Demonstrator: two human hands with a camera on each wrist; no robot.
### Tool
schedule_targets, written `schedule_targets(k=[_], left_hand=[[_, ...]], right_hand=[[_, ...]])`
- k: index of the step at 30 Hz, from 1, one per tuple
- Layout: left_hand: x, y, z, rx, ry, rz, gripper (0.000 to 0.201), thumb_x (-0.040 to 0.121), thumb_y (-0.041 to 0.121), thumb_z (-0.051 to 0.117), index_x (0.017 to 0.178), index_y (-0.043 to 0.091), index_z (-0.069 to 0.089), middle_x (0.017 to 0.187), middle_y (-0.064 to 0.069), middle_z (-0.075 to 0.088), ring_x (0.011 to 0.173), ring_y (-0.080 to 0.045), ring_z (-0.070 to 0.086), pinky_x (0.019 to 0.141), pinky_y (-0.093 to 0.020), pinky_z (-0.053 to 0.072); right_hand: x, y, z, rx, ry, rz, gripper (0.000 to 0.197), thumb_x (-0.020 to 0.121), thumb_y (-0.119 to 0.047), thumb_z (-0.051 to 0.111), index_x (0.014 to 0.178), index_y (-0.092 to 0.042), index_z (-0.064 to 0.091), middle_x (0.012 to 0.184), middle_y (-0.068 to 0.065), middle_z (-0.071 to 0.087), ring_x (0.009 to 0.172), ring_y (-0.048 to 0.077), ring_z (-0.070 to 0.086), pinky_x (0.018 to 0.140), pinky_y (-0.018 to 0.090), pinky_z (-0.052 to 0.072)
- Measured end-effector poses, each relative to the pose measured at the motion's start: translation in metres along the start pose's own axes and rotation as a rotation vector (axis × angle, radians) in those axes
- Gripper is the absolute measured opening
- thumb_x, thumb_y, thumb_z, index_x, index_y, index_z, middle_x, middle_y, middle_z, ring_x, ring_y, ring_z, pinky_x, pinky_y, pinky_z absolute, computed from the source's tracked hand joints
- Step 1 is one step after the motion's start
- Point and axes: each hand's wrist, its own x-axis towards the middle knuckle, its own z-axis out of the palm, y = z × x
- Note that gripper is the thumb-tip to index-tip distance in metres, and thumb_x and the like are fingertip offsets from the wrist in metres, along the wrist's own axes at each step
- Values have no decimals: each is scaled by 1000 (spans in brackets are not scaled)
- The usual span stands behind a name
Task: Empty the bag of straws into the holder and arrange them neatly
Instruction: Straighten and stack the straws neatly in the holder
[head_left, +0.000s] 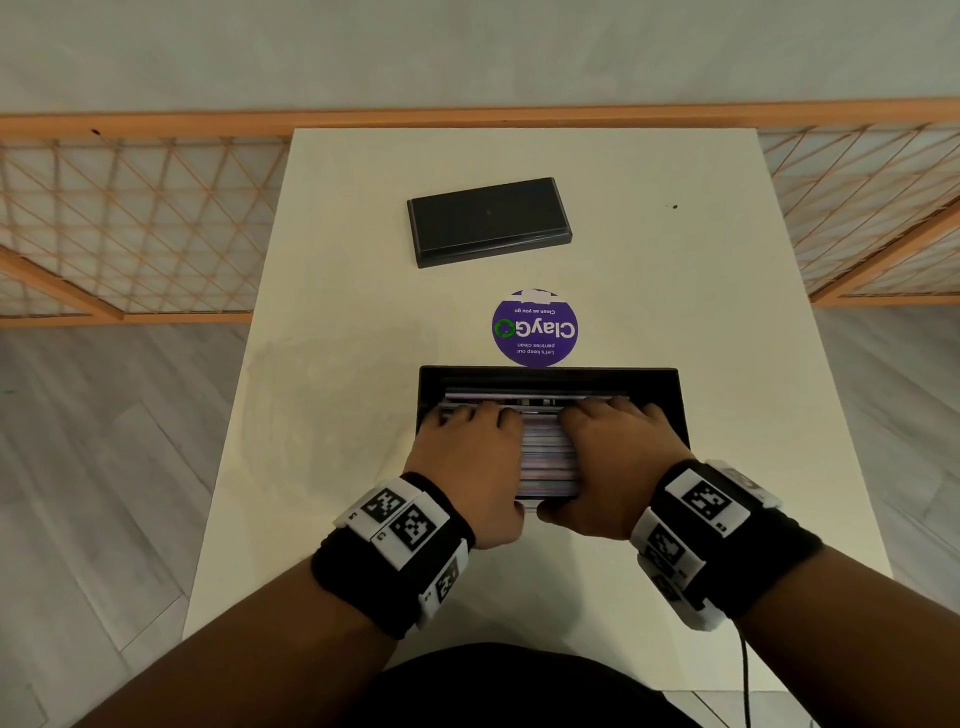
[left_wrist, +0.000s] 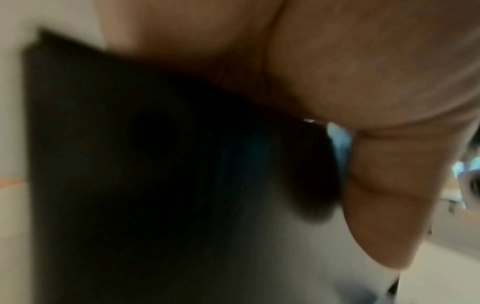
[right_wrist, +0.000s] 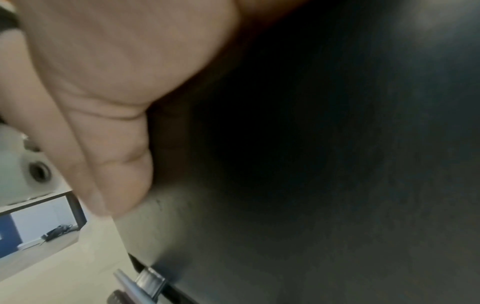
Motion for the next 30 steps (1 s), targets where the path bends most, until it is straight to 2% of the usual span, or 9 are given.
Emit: schedule_targets(k=[8,13,17,20,24,27,30], left_hand=[[0,-1,2,31,-9,3,67,79,51,65,133,20,40,130,-3,50,119,-26,53,108,-46,38],[1,5,3,-26,14,40,79,75,56,68,138,23,34,139,1,45,130,-24,46,115,-52,31],[2,4,6,-19,9,64,78,74,56,67,138,27,33,140,4,47,133,-23,45,117,-54,26],[1,-2,6,21,15,45,82,70,62,64,140,33,32,144,-1,42,137,-28,38,117,-54,23],[2,-4,7,32,-2,15,80,70,62,64,138,29,34,133,-5,53,123,-29,53,111,-46,36],[4,-2,6,10,-9,6,73,73,58,64,133,25,38,131,-5,54,123,-27,52,111,-47,36],[2,-2,7,-14,14,5,70,72,59,65,130,25,44,131,-3,45,124,-25,47,111,-47,37]], right_hand=[[1,-2,-2,15,-63,23,87,62,-73,64,134,-30,39,136,-8,52,129,21,47,114,46,27],[2,-3,-4,8,-70,-1,89,63,-71,66,135,-30,36,139,-7,50,131,22,46,113,46,27],[1,-5,-5,-55,-37,-3,82,60,-71,63,130,-31,46,130,-3,49,123,25,46,106,46,32],[-1,-6,-5,-70,-34,-7,77,63,-68,62,128,-30,48,127,-3,50,120,24,48,105,46,33],[1,-9,-3,-42,-47,-9,76,64,-64,64,128,-27,46,128,-4,54,121,24,50,107,47,32],[1,-11,-2,-13,-55,7,74,66,-61,65,127,-26,44,128,-5,57,123,23,52,111,49,31],[0,-12,-1,-27,-40,17,74,66,-62,64,128,-26,45,129,-4,55,123,25,50,110,49,31]])
